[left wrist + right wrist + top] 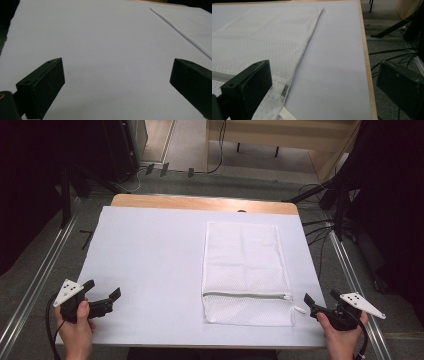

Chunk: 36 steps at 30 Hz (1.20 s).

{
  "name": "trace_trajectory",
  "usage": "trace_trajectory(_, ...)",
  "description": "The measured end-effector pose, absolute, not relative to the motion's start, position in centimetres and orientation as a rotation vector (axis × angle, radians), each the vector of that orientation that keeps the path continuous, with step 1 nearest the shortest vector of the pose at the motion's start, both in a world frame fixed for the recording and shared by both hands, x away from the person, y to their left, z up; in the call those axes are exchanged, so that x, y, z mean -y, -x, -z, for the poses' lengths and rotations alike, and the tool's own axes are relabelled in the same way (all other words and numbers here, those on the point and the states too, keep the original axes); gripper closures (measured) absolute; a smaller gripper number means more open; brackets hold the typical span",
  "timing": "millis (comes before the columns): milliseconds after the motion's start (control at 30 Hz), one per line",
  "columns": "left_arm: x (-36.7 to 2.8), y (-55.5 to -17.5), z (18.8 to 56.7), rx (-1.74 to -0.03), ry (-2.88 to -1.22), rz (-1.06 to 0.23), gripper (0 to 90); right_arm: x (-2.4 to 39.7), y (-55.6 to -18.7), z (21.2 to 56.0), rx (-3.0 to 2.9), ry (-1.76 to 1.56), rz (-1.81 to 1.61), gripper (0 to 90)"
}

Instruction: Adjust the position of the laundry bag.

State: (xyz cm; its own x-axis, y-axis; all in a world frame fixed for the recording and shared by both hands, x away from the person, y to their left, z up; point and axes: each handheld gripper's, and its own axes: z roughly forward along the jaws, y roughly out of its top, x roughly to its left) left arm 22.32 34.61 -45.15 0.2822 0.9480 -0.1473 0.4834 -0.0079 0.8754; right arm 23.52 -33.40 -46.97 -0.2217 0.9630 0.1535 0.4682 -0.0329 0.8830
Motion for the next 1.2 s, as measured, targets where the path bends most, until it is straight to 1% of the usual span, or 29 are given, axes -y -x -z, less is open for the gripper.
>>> trace_trajectory(33,-34.6,-22.3,45.2,-1.337,-1.635,-0.636,3.2,33.3,-23.6,47.0,-1.722,-1.5,-1.212,0.8)
trace_trajectory(67,-34.1,-22.4,45.0,-1.333,-1.653,-0.657,3.2,33.3,-23.6,47.0,-1.722,-1.5,-1.212,0.8)
trace_trajectory(100,-33.0,-22.8,44.6,-1.322,-1.66,-0.658,7.7,33.0,-23.6,47.1,-1.733,-1.488,-1.199,4.4)
trace_trajectory(133,-33.0,-22.8,44.6,-1.322,-1.66,-0.658,7.8,33.0,-23.6,47.1,-1.733,-1.488,-1.199,4.4)
trace_trajectory(200,-31.6,-23.4,44.2,-1.314,-1.637,-0.632,9.6,32.6,-23.6,47.2,-1.742,-1.466,-1.162,7.8)
trace_trajectory(233,-30.1,-24.0,43.9,-1.322,-1.637,-0.623,15.9,32.2,-23.5,47.2,-1.741,-1.458,-1.137,12.8)
trace_trajectory(267,-30.1,-24.0,43.9,-1.322,-1.637,-0.623,16.7,32.2,-23.5,47.2,-1.741,-1.458,-1.137,12.8)
trace_trajectory(300,-28.8,-24.5,43.8,-1.323,-1.647,-0.624,16.7,32.1,-23.5,47.2,-1.738,-1.465,-1.132,13.4)
trace_trajectory(333,-27.7,-25.0,43.8,-1.32,-1.658,-0.625,22.5,31.9,-23.5,47.2,-1.741,-1.465,-1.119,14.0)
trace_trajectory(367,-26.7,-25.4,43.7,-1.305,-1.68,-0.603,24.7,31.7,-23.5,47.3,-1.746,-1.472,-1.112,15.7)
trace_trajectory(400,-25.9,-25.7,43.8,-1.279,-1.689,-0.571,24.7,31.7,-23.5,47.3,-1.746,-1.472,-1.112,15.7)
trace_trajectory(433,-23.6,-26.6,43.9,-1.247,-1.734,-0.524,26.7,31.6,-23.4,47.3,-1.743,-1.471,-1.106,16.4)
trace_trajectory(467,-23.6,-26.6,43.9,-1.247,-1.734,-0.524,30.1,31.5,-23.4,47.3,-1.736,-1.476,-1.099,17.0)
trace_trajectory(500,-21.1,-27.5,44.3,-1.243,-1.78,-0.513,33.9,31.5,-23.4,47.3,-1.731,-1.473,-1.095,17.9)
trace_trajectory(533,-21.1,-27.5,44.3,-1.243,-1.78,-0.513,36.4,31.4,-23.4,47.3,-1.723,-1.479,-1.096,18.9)
trace_trajectory(567,-18.8,-28.4,44.9,-1.234,-1.813,-0.486,38.8,31.3,-23.4,47.2,-1.717,-1.481,-1.09,20.0)
trace_trajectory(600,-17.7,-28.8,45.3,-1.232,-1.836,-0.469,40.1,31.2,-23.4,47.2,-1.714,-1.483,-1.085,20.4)
trace_trajectory(633,-17.7,-28.8,45.3,-1.232,-1.836,-0.469,41.1,31.2,-23.4,47.2,-1.714,-1.483,-1.085,20.4)
trace_trajectory(700,-15.8,-29.4,45.9,-1.231,-1.863,-0.425,42.9,31.1,-23.5,47.3,-1.717,-1.482,-1.085,20.9)
trace_trajectory(733,-14.9,-29.8,46.2,-1.228,-1.87,-0.389,42.9,31.1,-23.5,47.3,-1.717,-1.482,-1.085,20.9)
trace_trajectory(767,-13.7,-30.2,46.5,-1.238,-1.873,-0.352,44.9,31.0,-23.5,47.4,-1.723,-1.479,-1.082,21.2)
trace_trajectory(800,-13.7,-30.2,46.5,-1.238,-1.873,-0.352,45.5,31.0,-23.5,47.4,-1.723,-1.479,-1.082,21.2)
trace_trajectory(833,-12.6,-30.6,46.8,-1.246,-1.88,-0.333,45.9,31.1,-23.5,47.4,-1.727,-1.479,-1.08,21.4)
trace_trajectory(867,-12.6,-30.6,46.8,-1.246,-1.88,-0.333,47.4,31.1,-23.6,47.4,-1.727,-1.477,-1.081,21.7)
trace_trajectory(933,-11.1,-30.7,47.0,-1.252,-1.91,-0.315,48.2,31.1,-23.5,47.5,-1.727,-1.48,-1.081,21.9)
trace_trajectory(1033,-10.1,-30.7,47.4,-1.264,-1.944,-0.326,46.8,31.2,-23.5,47.5,-1.725,-1.493,-1.087,23.5)
trace_trajectory(1067,-9.8,-30.6,47.3,-1.261,-1.964,-0.371,49.8,31.3,-23.6,47.6,-1.727,-1.499,-1.086,23.8)
trace_trajectory(1100,-9.3,-30.5,47.3,-1.278,-1.98,-0.415,50.6,31.3,-23.6,47.6,-1.73,-1.503,-1.082,24.4)
trace_trajectory(1200,-8.7,-30.3,47.3,-1.277,-2.021,-0.504,57.7,31.2,-23.7,47.8,-1.746,-1.504,-1.072,25.2)
